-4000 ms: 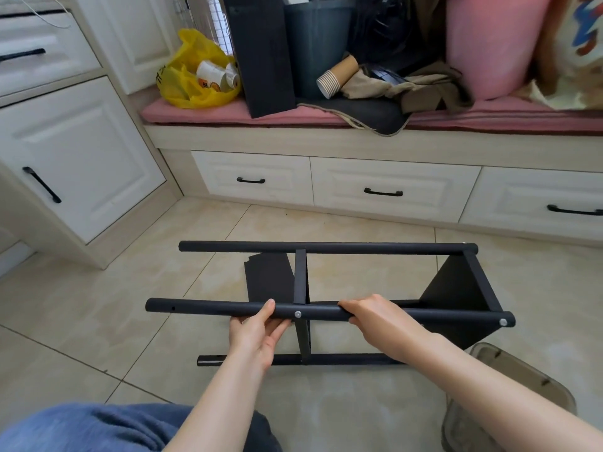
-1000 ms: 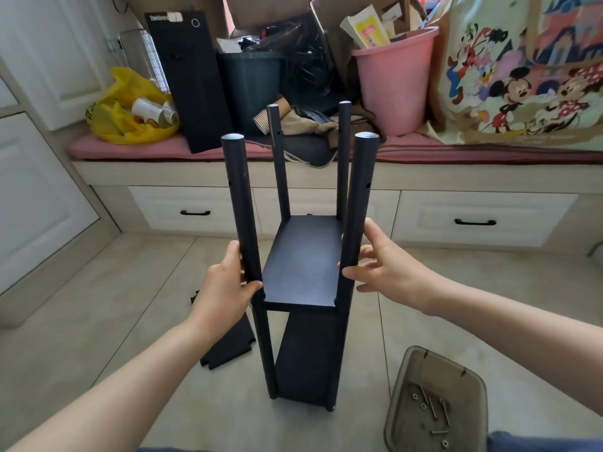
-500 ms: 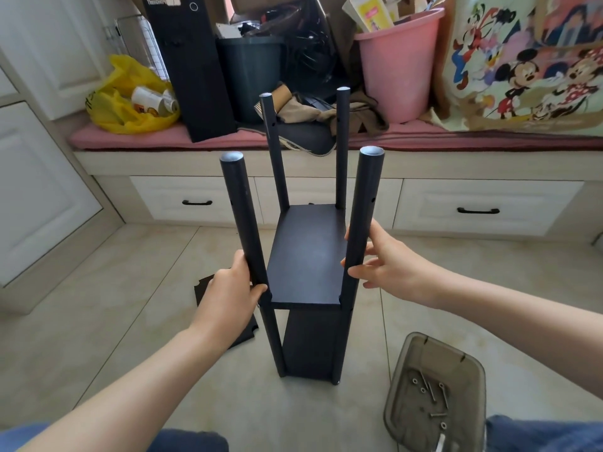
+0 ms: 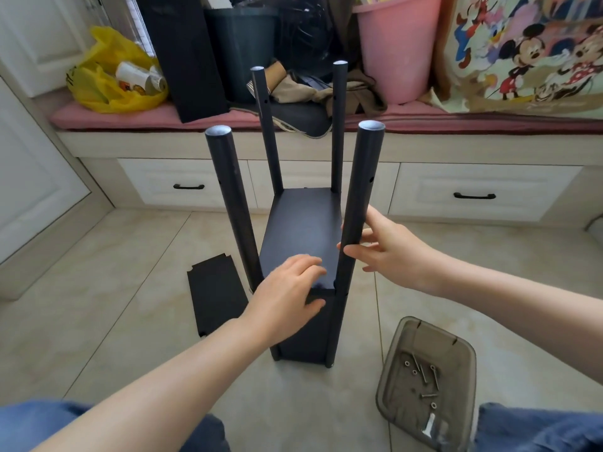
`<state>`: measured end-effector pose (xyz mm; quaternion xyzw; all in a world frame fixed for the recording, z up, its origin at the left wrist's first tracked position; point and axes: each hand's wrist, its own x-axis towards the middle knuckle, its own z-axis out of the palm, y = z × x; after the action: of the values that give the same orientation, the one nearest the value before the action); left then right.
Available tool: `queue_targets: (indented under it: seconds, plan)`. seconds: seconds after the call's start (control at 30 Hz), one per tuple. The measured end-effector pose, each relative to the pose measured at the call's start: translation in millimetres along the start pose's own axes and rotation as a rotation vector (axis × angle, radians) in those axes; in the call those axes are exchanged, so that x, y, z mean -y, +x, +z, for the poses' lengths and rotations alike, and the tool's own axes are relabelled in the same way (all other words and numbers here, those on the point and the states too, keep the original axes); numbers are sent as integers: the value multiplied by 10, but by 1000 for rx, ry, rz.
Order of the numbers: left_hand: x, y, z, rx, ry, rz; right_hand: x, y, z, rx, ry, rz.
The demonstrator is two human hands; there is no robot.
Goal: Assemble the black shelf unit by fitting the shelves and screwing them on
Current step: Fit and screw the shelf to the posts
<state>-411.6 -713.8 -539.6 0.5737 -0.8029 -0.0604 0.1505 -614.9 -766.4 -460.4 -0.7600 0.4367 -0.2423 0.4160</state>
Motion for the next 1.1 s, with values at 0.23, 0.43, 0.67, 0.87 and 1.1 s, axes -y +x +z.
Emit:
queue_targets:
  seconds: [0.23, 0.43, 0.67, 0.87, 1.1]
  plan:
    - [124, 148, 425, 101, 251, -8, -15, -20, -23, -11, -15, -18]
    - [156, 61, 551, -124, 246, 41, -45, 21, -3, 10, -28, -19]
    - [111, 59, 607, -175, 237, 6, -31, 29, 37, 3, -65, -27]
    - [49, 69, 680, -288, 250, -39, -17, 13, 44, -13, -55, -18]
    - [116, 66, 762, -358, 265, -18, -24, -44, -16, -12, 68, 42]
